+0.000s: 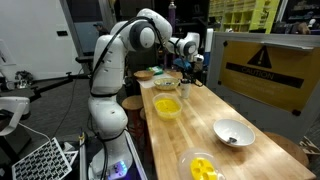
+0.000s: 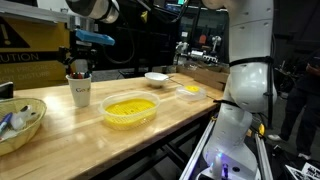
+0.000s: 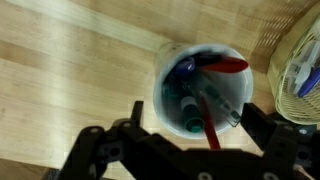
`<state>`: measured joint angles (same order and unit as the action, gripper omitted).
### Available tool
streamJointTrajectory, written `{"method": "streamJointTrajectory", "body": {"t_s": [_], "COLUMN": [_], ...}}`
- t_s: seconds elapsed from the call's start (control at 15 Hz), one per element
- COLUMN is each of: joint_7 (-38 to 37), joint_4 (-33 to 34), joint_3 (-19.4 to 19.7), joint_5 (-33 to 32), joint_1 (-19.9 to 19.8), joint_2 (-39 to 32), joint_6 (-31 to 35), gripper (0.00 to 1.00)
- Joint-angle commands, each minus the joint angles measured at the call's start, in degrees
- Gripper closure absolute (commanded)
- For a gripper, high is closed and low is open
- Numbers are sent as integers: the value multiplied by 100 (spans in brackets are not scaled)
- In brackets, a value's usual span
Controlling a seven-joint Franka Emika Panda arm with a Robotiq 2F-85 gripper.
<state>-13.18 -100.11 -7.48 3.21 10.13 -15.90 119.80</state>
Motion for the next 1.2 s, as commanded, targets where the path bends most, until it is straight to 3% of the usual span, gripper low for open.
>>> {"method": "streamJointTrajectory", "body": {"t_s": [0.0, 0.47, 1.13], "joint_7": [-366, -694, -818], "joint_4": [-171, -493, -793], "joint_3": [44, 60, 37], "joint_5": [-111, -221, -662], "joint_1": [111, 121, 106], "joint_2": [174, 610, 947], "joint_6": [267, 660, 386], "gripper": [0, 0, 0]}}
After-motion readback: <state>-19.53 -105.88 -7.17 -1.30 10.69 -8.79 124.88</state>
